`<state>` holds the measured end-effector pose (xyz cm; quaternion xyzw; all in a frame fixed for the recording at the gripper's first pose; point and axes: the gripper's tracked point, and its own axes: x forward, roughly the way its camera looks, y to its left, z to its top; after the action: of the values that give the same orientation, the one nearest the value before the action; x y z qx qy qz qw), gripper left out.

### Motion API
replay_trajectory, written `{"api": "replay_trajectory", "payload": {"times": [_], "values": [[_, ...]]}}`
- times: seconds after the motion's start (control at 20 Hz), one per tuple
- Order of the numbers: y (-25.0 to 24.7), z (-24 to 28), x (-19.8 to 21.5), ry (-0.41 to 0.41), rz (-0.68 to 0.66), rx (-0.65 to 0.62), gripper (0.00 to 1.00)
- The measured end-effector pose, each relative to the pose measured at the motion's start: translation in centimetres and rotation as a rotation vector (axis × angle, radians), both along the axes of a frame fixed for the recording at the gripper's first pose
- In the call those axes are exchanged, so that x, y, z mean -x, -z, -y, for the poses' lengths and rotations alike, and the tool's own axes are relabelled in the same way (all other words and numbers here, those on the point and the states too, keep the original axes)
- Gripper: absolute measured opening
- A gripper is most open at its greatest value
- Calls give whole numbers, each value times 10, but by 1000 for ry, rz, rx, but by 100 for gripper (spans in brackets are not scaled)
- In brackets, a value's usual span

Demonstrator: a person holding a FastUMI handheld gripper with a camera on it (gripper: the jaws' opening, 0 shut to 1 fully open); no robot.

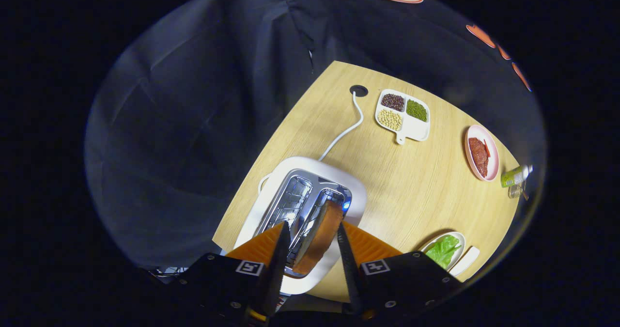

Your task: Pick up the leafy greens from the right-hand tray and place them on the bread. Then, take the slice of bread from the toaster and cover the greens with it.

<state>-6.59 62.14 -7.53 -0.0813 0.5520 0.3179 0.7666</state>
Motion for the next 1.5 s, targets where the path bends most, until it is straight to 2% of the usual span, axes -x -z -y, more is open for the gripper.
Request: {"api": "replay_trajectory", "payload": {"times": [0.05,0.1,0.2,0.5,0.7,1.0,1.3,1.5], "values": [[4,0,-1,9,-4,18,53],[8,0,-3,14,3,40,40],[14,0,-6,33,16,82,28],[9,1,-6,76,-10,42,12],[-19,10,-14,109,-20,-75,9],[-74,60,-22,124,-16,-269,9],[-108,158,-45,248,-22,-447,9],[-98,233,-58,336,-30,-525,8]]}}
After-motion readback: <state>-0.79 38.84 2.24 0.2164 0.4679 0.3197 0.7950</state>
